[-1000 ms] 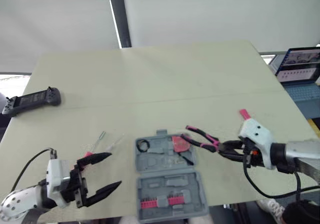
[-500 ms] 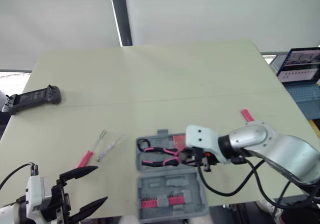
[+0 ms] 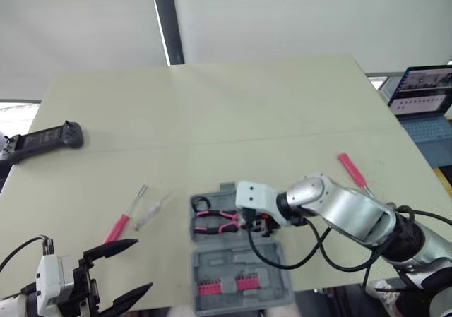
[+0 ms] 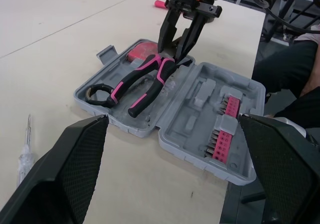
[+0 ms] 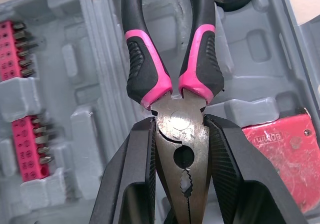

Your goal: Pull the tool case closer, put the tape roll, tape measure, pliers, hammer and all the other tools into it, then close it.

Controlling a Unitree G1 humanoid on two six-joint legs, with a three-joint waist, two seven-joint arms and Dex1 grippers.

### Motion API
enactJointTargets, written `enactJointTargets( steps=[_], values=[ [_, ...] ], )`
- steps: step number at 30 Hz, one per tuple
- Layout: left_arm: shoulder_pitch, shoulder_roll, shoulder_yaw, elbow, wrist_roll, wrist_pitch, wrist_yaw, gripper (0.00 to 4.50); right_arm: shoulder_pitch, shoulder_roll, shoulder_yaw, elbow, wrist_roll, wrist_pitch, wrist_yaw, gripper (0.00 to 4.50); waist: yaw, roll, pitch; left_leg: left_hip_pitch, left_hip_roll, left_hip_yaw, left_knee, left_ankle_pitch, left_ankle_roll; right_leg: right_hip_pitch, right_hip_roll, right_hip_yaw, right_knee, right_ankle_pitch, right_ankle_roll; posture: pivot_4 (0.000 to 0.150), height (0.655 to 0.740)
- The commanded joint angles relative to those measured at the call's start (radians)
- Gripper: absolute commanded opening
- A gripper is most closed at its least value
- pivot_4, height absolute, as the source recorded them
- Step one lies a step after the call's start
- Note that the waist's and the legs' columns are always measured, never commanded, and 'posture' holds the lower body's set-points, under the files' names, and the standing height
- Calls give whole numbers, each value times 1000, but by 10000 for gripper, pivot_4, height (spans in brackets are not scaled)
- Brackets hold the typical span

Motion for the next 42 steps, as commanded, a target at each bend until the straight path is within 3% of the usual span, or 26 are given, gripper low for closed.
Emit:
enactJointTargets(
  steps=[1, 42],
  values=[
    [27, -9, 22, -38, 3, -17, 6, 45000, -9, 9, 10, -6, -26, -40, 19, 9680, 0, 0, 0, 0, 0, 0, 0, 0, 0, 0, 0, 0, 0, 0, 0, 1500, 7400],
    [54, -29, -8, -79, 16, -17, 35, 45000, 43, 22, 33, 87, -181, -278, 139, 9680, -1, 0, 0, 0, 0, 0, 0, 0, 0, 0, 0, 0, 0, 0, 0, 1500, 7400]
  ],
)
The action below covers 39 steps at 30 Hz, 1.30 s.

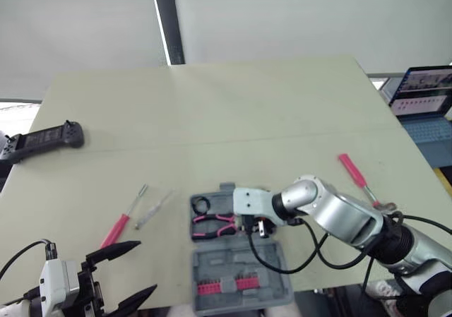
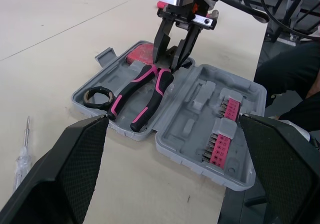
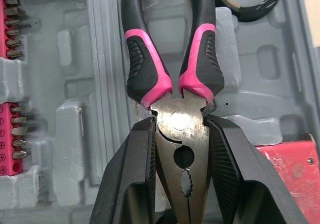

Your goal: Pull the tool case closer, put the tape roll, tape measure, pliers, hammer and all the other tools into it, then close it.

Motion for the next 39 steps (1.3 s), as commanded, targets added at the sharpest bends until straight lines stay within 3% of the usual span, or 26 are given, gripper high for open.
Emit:
enactJointTargets(
  steps=[1, 14, 16, 21, 28, 31, 37, 38, 39],
  values=[
    [23, -4, 4, -31, -1, -5, 3, 45000, 3, 16, -3, 5, -25, -43, 23, 9680, 0, 0, 0, 0, 0, 0, 0, 0, 0, 0, 0, 0, 0, 0, 0, 1500, 7400],
    [30, -13, 0, -43, 2, -7, 13, 45000, 35, 53, -8, 73, -65, -71, 59, 9680, 0, 0, 0, 0, 0, 0, 0, 0, 0, 0, 0, 0, 0, 0, 0, 1500, 7400],
    [31, -15, -2, -44, 3, -8, 14, 45000, 40, 54, -13, 72, -61, -66, 67, 20348, 0, 0, 0, 0, 0, 0, 0, 0, 0, 0, 0, 0, 0, 0, 0, 1500, 7400],
    [21, -13, -10, -39, 6, -8, 16, 45000, 26, 35, -63, -1, -24, -16, 97, 42181, 0, 0, 0, 0, 0, 0, 0, 0, 0, 0, 0, 0, 0, 0, 0, 1500, 7400],
    [0, -9, -27, -29, 11, -9, 19, 45000, 23, 79, -182, -43, 60, 60, 87, 42181, 0, 0, 0, 0, 0, 0, 0, 0, 0, 0, 0, 0, 0, 0, 0, 1500, 7400],
    [-14, -6, -37, -25, 15, -9, 24, 45000, 106, 141, -266, -10, 118, 37, 54, 33889, 1, -1, 0, 1, 0, 0, 0, 0, 0, 0, 0, 0, 1, 0, 0, 1500, 7400],
    [-26, -3, -44, -21, 17, -9, 27, 45000, 261, 203, -335, 85, 114, -173, 16, 3385, 0, -2, -1, 1, 0, 1, 0, 0, 0, 1, 0, 0, 1, 0, 0, 1500, 7400],
    [-29, -2, -45, -19, 17, -8, 28, 45000, 281, 209, -346, 98, 110, -217, 8, 121, 0, -2, -1, 1, 0, 1, 0, 0, 0, 1, 0, 0, 1, 0, 0, 1500, 7400],
    [-32, -1, -46, -18, 18, -8, 29, 45000, 293, 210, -349, 106, 108, -240, 8, 121, 0, -2, -1, 1, 0, 1, 0, 0, 0, 1, 0, 0, 2, 0, 0, 1500, 7400]
  ],
)
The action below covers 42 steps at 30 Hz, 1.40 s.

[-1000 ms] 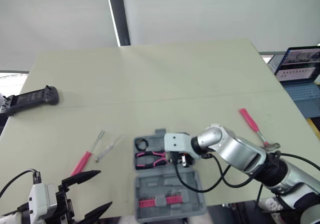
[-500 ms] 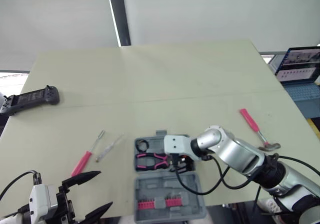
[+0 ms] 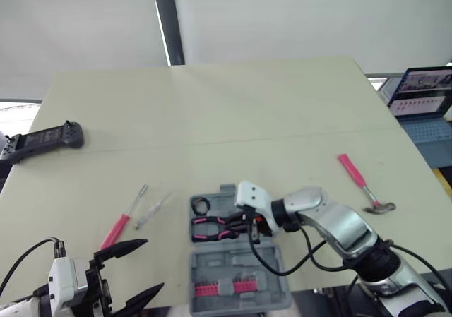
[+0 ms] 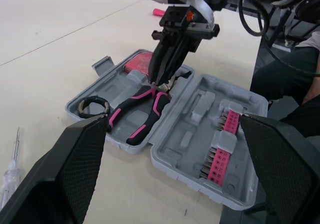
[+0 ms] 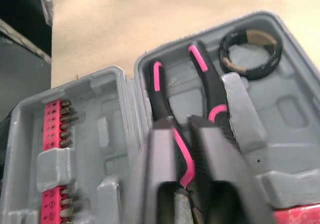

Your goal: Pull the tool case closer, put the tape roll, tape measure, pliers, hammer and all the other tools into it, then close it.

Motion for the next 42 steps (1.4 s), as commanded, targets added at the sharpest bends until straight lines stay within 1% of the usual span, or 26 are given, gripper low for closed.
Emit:
enactJointTargets(
  steps=[1, 13, 19, 25, 33, 37, 42],
  values=[
    [-6, 6, 0, 0, 7, -8, 3, 45000, 30, 15, -48, 9, -1, -118, -15, 121, 0, 0, 0, 0, 0, 0, 0, 0, 0, 0, 0, 0, 0, 0, 0, 1500, 7400],
    [-26, 7, -12, 5, 13, -5, 6, 45000, 68, 39, -30, 83, -34, -171, -29, 121, 1, 0, 0, 0, 0, 0, 0, 0, 0, 0, 0, 0, 0, 0, 0, 1500, 7400],
    [-23, 9, -14, 2, 14, -5, 10, 45000, 81, 54, -15, 141, -77, -200, -42, 121, 0, 0, 0, 0, 0, 0, 0, 0, 0, 0, 0, 0, 0, 0, 0, 1500, 7400],
    [-25, 8, -17, 1, 14, -5, 13, 45000, 92, 56, -3, 176, -103, -192, -50, 121, 0, -1, -1, 2, 0, 0, 0, 0, 0, 1, 0, 0, 1, 0, 0, 1500, 7400],
    [-31, 9, -22, -4, 16, -2, 19, 45000, 104, 14, 65, 238, -181, -181, -44, 121, 0, -1, -6, 4, 0, 0, -1, 0, 0, 3, 0, 0, 0, 0, 0, 1500, 7400],
    [-23, 7, -23, -7, 19, -5, 20, 45000, 93, 14, 94, 282, -219, -174, -61, 121, 0, -3, -12, 9, 0, -1, -2, 0, 0, 8, 0, 0, -1, 0, -1, 1500, 7400],
    [-22, 7, -23, -10, 20, -5, 22, 45000, 82, 25, 127, 335, -246, -173, -69, 121, -1, -5, -21, 10, 1, -2, -2, 0, 0, 10, 0, 0, -2, -1, -1, 1500, 7400]
  ],
)
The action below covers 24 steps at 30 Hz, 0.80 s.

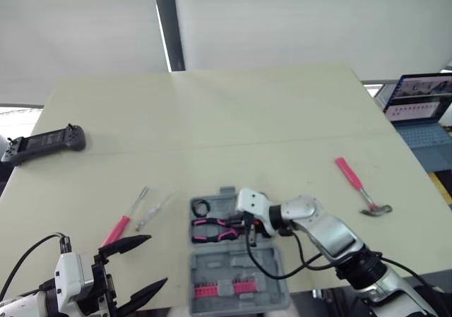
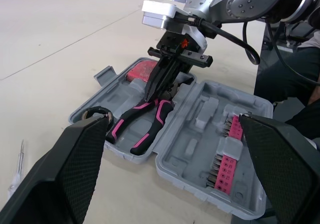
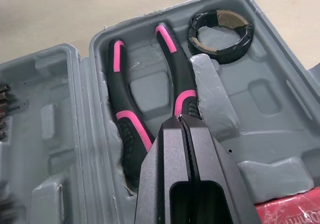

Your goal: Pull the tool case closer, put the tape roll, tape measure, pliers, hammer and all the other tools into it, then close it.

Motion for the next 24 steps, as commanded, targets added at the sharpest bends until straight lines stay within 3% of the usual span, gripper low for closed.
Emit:
enactJointTargets(
  steps=[1, 10, 19, 24],
  values=[
    [11, 3, 5, -15, 0, -6, 2, 45000, 40, -12, 72, 166, -101, 41, -42, 121, 0, 1, -3, 1, 0, 0, 0, 0, 0, 1, 0, 0, -1, 0, 0, 1500, 7400],
    [7, 7, 11, -13, -2, -4, 2, 45000, 59, -1, 92, 235, -119, 29, -47, 121, -2, 0, -10, 19, 2, -1, -8, -2, -1, 22, 1, -1, -9, -3, -5, 1500, 7400],
    [-3, 9, -2, -6, 4, -3, 3, 45000, 69, -20, 102, 220, -124, 47, -37, 121, -2, 2, -13, 20, 2, -2, -9, -2, -1, 22, 1, -1, -10, -3, -6, 1500, 7400],
    [-4, 1, -18, -5, 13, 2, 16, 45000, 71, 3, 33, 168, -79, 35, -63, 121, -1, 2, -13, 20, 2, -3, -11, -2, -1, 22, 1, -1, -10, -3, -6, 1500, 7400]
  ],
)
